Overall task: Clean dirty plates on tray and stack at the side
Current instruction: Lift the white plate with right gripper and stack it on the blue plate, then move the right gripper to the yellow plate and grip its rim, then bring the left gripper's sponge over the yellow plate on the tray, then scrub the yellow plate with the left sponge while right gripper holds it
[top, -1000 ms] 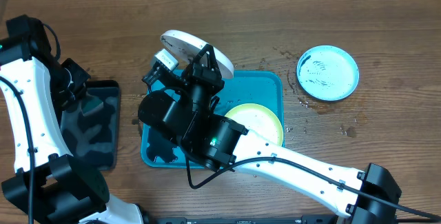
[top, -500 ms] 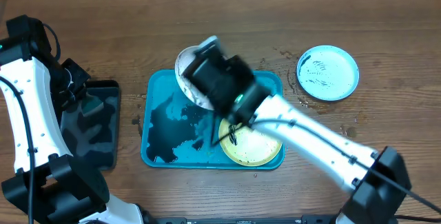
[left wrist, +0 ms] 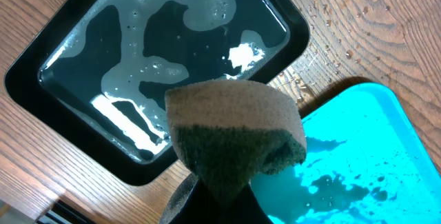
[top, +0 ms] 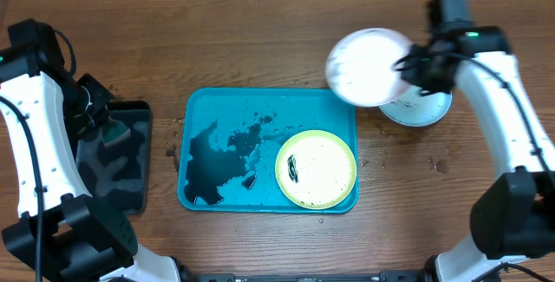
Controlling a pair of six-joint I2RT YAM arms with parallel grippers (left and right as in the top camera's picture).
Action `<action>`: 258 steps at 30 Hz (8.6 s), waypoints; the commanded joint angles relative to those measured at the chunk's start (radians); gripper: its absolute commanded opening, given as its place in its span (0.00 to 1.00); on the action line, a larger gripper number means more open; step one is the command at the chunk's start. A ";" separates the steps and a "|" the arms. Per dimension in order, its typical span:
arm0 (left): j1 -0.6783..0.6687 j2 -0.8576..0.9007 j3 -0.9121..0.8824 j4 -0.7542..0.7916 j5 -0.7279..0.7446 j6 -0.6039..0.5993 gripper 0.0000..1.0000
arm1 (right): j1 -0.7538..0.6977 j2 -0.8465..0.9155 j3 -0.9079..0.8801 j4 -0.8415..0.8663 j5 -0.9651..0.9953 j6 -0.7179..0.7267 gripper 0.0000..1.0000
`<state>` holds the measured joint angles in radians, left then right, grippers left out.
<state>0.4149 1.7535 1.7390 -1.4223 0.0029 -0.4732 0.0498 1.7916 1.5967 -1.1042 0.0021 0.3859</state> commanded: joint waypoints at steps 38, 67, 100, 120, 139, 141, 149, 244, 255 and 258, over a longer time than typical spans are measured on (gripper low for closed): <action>-0.010 0.001 -0.003 0.013 -0.002 -0.021 0.04 | 0.298 -0.009 -0.264 -0.047 -0.136 -0.229 0.49; -0.038 0.001 -0.003 0.012 -0.002 -0.021 0.04 | 0.404 0.001 -0.458 0.262 -0.048 -0.334 0.45; -0.045 0.001 -0.003 0.009 -0.002 -0.021 0.04 | 0.405 0.001 -0.520 0.098 -0.294 -0.069 0.42; -0.046 0.001 -0.003 0.008 0.063 -0.020 0.04 | 0.405 0.002 -0.565 0.296 -0.183 0.039 0.20; -0.473 0.001 -0.287 0.146 0.359 0.220 0.04 | 0.463 0.002 -0.565 0.462 -0.197 0.231 0.04; -0.536 0.001 -0.327 0.180 0.380 0.218 0.04 | 0.475 0.002 -0.565 0.478 -0.197 0.256 0.04; -0.730 0.003 -0.483 0.394 0.383 0.082 0.04 | 0.517 0.002 -0.565 0.532 -0.220 0.278 0.04; -0.768 0.214 -0.260 0.220 -0.463 -0.143 0.04 | 0.555 0.002 -0.557 0.465 -0.153 0.285 0.04; -0.711 0.174 -0.053 0.096 -0.282 -0.182 0.04 | 0.558 0.002 -0.311 0.236 -0.027 0.148 0.04; -0.650 0.177 -0.058 0.099 -0.174 -0.121 0.04 | 0.566 0.002 -0.178 0.076 0.145 0.129 0.04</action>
<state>-0.3031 1.9526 1.6688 -1.3209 -0.2985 -0.6323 0.6102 1.8034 1.2938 -0.9504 -0.0517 0.5583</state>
